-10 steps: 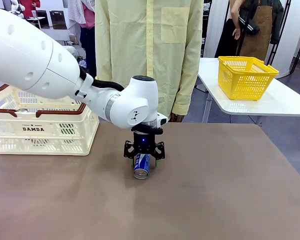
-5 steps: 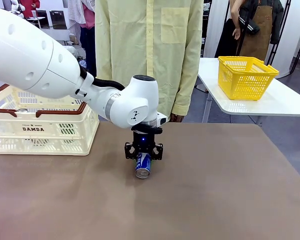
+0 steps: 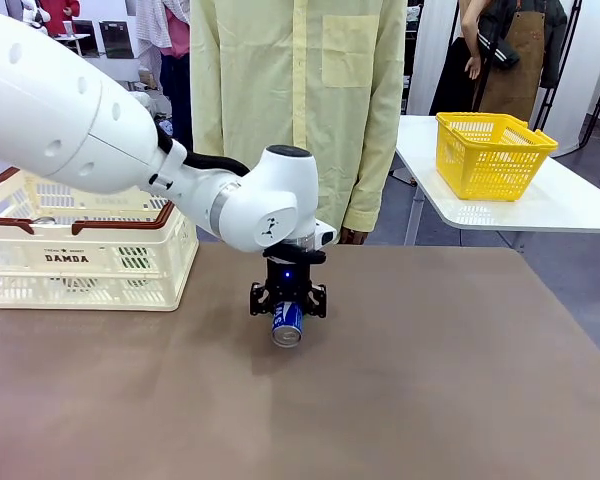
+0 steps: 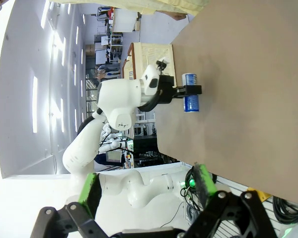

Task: Place the drinks into the Shopping basket.
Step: Pick up one drink and place it into the Shopping basket.

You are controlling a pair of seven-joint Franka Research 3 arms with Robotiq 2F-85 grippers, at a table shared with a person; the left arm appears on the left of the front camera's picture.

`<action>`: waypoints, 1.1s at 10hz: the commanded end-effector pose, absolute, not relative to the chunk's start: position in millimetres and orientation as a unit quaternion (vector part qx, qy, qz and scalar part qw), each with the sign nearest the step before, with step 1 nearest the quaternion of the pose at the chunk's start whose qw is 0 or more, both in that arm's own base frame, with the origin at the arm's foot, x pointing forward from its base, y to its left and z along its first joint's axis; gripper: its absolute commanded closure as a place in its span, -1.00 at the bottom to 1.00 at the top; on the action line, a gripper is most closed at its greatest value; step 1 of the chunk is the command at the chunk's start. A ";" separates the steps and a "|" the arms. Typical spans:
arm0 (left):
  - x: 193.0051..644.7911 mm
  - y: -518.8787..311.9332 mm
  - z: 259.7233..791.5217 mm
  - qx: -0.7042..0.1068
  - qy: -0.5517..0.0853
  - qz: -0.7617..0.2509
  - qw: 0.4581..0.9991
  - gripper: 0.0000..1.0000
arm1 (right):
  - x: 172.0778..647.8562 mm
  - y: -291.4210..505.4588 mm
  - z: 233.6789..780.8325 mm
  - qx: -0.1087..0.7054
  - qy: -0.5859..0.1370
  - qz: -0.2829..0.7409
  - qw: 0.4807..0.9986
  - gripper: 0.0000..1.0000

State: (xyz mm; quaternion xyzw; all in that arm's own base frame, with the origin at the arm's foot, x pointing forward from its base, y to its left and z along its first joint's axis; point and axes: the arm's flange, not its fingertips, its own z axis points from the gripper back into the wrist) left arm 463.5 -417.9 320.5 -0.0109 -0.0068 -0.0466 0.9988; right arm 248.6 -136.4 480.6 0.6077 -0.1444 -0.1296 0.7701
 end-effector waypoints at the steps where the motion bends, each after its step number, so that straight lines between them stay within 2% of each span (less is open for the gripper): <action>1: 441.7 -391.7 368.2 0.000 -0.009 -0.018 1.000 1.00 | 249.8 -135.2 484.8 0.615 -0.145 -0.134 0.763 -1.00; 2: 428.4 -379.6 404.1 -0.004 -0.026 -0.016 1.000 1.00 | 249.8 -135.2 484.8 0.615 -0.145 -0.134 0.763 -1.00; 3: 410.7 -369.0 437.3 -0.038 0.002 -0.035 0.999 1.00 | 249.8 -135.2 484.8 0.615 -0.145 -0.134 0.763 -1.00; 5: 364.8 -351.2 482.3 -0.073 -0.013 0.022 0.997 1.00 | 249.8 -135.2 484.8 0.615 -0.145 -0.134 0.763 -1.00; 7: 317.3 -332.0 499.6 -0.107 -0.027 0.006 0.994 1.00 | 249.8 -135.2 484.8 0.615 -0.145 -0.134 0.763 -1.00; 8: 298.2 -324.1 497.4 -0.112 -0.061 0.001 0.992 1.00 | 249.8 -135.2 484.8 0.615 -0.145 -0.134 0.763 -1.00; 9: 286.1 -318.8 490.3 -0.108 -0.098 0.015 0.989 1.00 | 249.8 -135.2 484.8 0.615 -0.145 -0.134 0.763 -1.00; 10: 316.9 -343.9 509.3 -0.097 -0.031 0.013 0.995 1.00 | 249.8 -135.2 484.8 0.615 -0.145 -0.134 0.763 -1.00; 11: 316.9 -343.9 509.3 -0.097 -0.031 0.013 0.995 1.00 | 249.8 -135.2 484.8 0.615 -0.145 -0.134 0.763 -1.00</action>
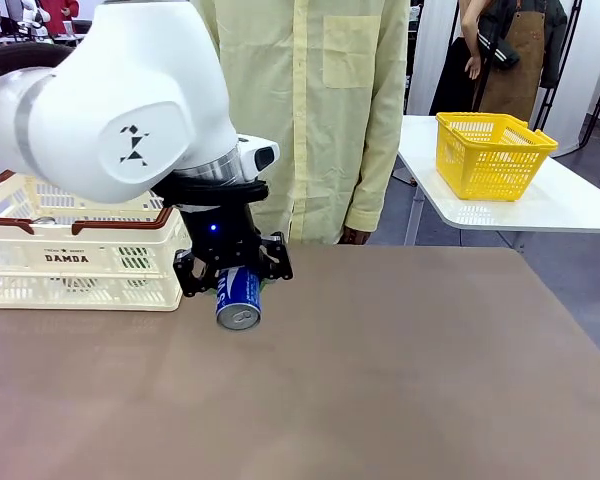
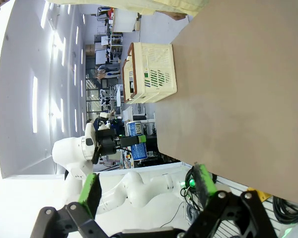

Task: Place the drinks into the Shopping basket.
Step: Pick up one drink and place it into the Shopping basket.

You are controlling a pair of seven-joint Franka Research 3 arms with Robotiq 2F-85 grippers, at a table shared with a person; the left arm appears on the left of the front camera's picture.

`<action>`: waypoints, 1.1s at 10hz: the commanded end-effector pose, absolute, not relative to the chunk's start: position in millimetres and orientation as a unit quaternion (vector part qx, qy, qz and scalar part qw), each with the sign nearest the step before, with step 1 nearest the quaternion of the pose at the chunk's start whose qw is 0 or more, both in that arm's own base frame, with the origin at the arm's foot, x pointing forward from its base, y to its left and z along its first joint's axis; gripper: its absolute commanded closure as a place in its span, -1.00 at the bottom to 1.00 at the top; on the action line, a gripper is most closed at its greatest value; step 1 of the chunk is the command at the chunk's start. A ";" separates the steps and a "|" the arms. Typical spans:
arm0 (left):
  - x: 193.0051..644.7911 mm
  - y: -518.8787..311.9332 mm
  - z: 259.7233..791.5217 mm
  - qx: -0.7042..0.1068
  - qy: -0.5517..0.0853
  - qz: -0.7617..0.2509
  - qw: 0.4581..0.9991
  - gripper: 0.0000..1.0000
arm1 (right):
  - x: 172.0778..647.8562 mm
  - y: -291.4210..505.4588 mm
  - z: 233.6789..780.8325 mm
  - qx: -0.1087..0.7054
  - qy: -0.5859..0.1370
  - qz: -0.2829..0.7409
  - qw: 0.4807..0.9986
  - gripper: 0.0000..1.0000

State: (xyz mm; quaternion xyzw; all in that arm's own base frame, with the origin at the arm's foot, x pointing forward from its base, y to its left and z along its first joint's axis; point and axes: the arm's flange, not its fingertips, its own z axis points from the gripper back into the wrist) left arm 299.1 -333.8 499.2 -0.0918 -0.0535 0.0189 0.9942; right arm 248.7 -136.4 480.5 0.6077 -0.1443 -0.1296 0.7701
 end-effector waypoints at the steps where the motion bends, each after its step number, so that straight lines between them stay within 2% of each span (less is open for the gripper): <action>1: 316.9 -343.9 509.3 -0.097 -0.031 0.013 0.995 1.00 | 249.8 -135.2 484.8 0.615 -0.145 -0.134 0.763 -1.00; 4: 314.0 -341.4 501.2 -0.091 -0.039 0.020 0.995 1.00 | 249.8 -135.2 484.8 0.615 -0.145 -0.134 0.763 -1.00; 7: 402.4 -262.2 581.0 -0.051 -0.050 0.027 0.997 1.00 | 249.8 -135.2 484.8 0.615 -0.145 -0.134 0.763 -1.00; 8: 441.0 -222.5 602.2 -0.036 -0.026 0.028 0.999 1.00 | 249.8 -135.2 484.8 0.615 -0.145 -0.134 0.763 -1.00; 9: 472.9 -187.9 611.2 -0.018 -0.006 -0.012 1.000 1.00 | 249.8 -135.2 484.8 0.615 -0.145 -0.134 0.763 -1.00; 11: 520.5 -117.0 603.9 -0.031 0.007 0.021 0.999 1.00 | 249.8 -135.2 484.8 0.615 -0.145 -0.134 0.763 -1.00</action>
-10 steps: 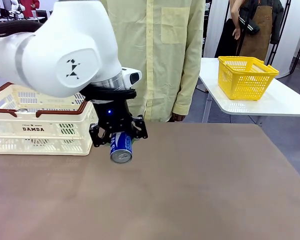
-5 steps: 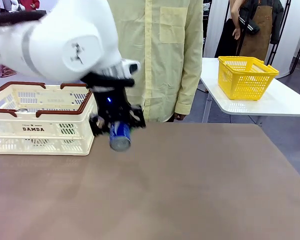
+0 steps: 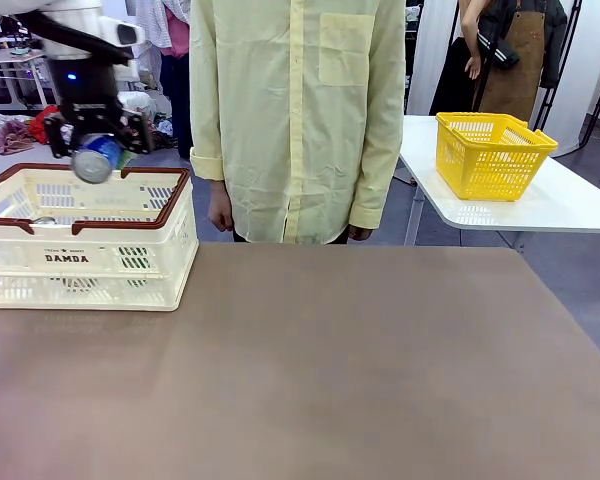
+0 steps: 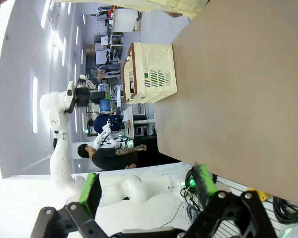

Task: Place the drinks into the Shopping basket.
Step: Pick up one drink and place it into the Shopping basket.

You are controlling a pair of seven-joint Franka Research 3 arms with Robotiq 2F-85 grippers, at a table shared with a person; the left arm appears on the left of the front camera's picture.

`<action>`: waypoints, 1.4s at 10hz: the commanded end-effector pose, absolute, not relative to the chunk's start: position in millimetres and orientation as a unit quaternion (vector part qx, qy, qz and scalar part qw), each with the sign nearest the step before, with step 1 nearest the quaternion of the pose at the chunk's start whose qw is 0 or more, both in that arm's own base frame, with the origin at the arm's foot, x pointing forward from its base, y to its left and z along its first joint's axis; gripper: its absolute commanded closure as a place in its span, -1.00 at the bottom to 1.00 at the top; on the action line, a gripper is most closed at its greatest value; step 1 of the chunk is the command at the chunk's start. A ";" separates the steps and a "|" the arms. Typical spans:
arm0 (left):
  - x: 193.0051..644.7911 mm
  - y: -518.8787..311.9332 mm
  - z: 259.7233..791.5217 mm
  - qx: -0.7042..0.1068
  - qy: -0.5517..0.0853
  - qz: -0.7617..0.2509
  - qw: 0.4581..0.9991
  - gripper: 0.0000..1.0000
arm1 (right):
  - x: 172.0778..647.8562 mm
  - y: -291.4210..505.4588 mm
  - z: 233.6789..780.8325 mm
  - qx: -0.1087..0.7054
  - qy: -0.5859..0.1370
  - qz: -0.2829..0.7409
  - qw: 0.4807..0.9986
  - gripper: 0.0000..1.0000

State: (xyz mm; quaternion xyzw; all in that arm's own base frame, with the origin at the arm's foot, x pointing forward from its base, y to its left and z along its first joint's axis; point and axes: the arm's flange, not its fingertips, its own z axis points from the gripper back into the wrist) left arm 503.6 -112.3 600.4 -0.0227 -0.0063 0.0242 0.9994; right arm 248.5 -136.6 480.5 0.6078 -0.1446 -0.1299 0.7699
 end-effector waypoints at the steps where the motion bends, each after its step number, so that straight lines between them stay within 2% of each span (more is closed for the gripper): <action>1: 542.6 -79.2 592.3 -0.041 -0.012 0.061 0.997 1.00 | 249.8 -135.2 484.8 0.615 -0.145 -0.134 0.763 -1.00; 3: 566.8 -37.5 567.1 -0.088 0.000 0.097 0.991 1.00 | 249.8 -135.2 484.8 0.615 -0.145 -0.134 0.763 -1.00; 5: 568.7 -20.8 560.9 -0.124 0.005 0.130 0.984 1.00 | 249.8 -135.2 484.8 0.615 -0.145 -0.134 0.763 -1.00; 6: 573.5 -22.4 551.7 -0.072 0.006 0.108 0.992 1.00 | 249.8 -135.2 484.8 0.615 -0.145 -0.134 0.763 -1.00; 10: 576.2 -22.2 546.3 -0.083 0.010 0.113 0.990 1.00 | 249.8 -135.2 484.8 0.615 -0.145 -0.134 0.763 -1.00; 12: 592.2 -31.2 533.5 -0.030 -0.042 0.072 0.996 1.00 | 249.8 -135.2 484.8 0.615 -0.145 -0.134 0.763 -1.00; 14: 605.3 -29.0 513.6 -0.026 -0.080 0.038 0.996 1.00 | 249.8 -135.2 484.8 0.615 -0.145 -0.134 0.763 -1.00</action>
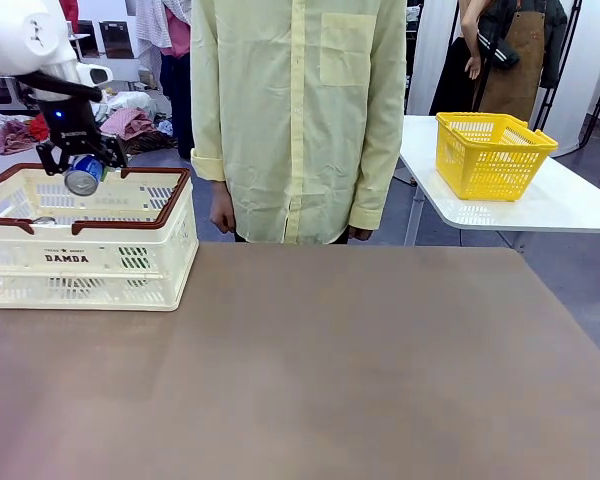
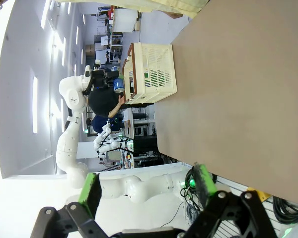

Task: Place the drinks into the Shopping basket.
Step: Pick up one drink and place it into the Shopping basket.

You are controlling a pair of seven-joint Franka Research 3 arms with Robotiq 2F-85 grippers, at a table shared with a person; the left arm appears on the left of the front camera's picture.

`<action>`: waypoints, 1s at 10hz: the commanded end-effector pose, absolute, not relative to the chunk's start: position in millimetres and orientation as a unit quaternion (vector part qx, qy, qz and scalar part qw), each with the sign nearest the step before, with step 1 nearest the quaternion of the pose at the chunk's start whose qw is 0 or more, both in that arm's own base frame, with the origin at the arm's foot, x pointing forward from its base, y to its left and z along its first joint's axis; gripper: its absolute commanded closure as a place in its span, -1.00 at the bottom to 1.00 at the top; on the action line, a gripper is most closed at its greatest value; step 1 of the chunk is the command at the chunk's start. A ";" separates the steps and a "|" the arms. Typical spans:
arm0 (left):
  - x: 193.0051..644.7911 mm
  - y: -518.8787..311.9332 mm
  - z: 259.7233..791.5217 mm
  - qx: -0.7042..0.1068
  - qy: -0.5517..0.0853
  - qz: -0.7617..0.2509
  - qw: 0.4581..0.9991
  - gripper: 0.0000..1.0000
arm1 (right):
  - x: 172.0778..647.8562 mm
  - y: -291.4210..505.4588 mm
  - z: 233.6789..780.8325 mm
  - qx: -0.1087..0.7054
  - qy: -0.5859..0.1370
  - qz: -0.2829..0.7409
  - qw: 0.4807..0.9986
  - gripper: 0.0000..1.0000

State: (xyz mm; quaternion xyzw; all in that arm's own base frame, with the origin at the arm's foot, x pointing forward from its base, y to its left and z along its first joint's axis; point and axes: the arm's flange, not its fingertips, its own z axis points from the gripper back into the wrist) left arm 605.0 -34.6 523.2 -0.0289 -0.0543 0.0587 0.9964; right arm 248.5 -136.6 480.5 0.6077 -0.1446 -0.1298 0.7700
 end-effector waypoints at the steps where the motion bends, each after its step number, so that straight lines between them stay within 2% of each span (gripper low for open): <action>1: 610.7 -28.3 501.0 -0.021 -0.087 0.035 0.995 1.00 | 249.8 -135.2 484.8 0.615 -0.145 -0.134 0.763 -1.00; 4: 627.7 -25.3 465.5 0.015 -0.079 0.013 0.997 1.00 | 249.8 -135.2 484.8 0.615 -0.145 -0.134 0.763 -1.00; 6: 633.0 -19.7 439.9 0.020 -0.051 -0.001 0.999 1.00 | 249.8 -135.2 484.8 0.615 -0.145 -0.134 0.763 -1.00; 10: 625.5 -7.0 409.5 0.024 -0.046 -0.014 0.999 1.00 | 249.8 -135.2 484.8 0.615 -0.145 -0.134 0.763 -1.00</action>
